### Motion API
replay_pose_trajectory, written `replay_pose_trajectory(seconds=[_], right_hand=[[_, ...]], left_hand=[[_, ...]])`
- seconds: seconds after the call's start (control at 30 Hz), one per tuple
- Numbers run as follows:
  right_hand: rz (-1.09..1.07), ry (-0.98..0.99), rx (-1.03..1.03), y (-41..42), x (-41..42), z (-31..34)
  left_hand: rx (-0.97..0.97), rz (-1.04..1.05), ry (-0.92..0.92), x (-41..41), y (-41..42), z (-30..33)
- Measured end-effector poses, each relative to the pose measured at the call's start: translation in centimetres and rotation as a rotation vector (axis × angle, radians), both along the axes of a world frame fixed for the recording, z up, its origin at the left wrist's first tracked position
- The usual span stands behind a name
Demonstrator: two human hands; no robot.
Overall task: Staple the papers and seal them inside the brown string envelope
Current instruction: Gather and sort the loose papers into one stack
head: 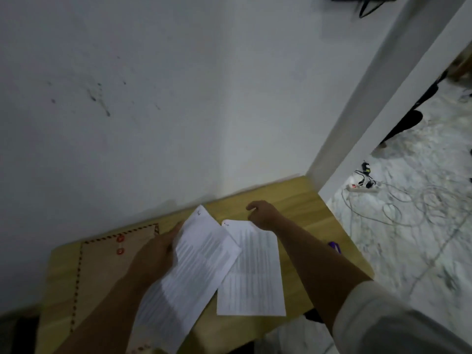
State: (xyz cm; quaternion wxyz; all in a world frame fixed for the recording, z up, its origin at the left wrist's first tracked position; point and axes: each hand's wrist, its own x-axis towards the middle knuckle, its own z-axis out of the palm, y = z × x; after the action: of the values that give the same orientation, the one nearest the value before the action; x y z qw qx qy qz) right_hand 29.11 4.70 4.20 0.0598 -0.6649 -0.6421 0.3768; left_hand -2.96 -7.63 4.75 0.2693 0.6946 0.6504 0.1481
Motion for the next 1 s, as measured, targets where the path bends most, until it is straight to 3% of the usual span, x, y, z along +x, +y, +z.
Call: replay_pose_trajectory(seconds=[0.17,0.4,0.57,0.83,1.0], right_hand=[[0.256,-0.267,-0.055,2.2,-0.2,-6.8],[0.490,-0.508,-0.005,4.1,-1.7,-10.3],[0.432,-0.418,-0.010,4.2,-0.9,-11.1],[0.334,-0.442,-0.008,2.3,-0.6,-11.3],[0.229,-0.312,0.019,0.8,0.5,-8.9]], left_hand=[[-0.134,0.089,0.011,-1.2,-0.3,-4.3],[-0.182,0.198,0.022,-2.0,0.3,-5.8],[-0.211,0.216,0.004,-2.4,0.5,-6.1],[-0.187,0.218,-0.042,-2.5,0.1,-5.4],[-0.129,0.195,-0.028,-3.3,-0.9,-3.6]])
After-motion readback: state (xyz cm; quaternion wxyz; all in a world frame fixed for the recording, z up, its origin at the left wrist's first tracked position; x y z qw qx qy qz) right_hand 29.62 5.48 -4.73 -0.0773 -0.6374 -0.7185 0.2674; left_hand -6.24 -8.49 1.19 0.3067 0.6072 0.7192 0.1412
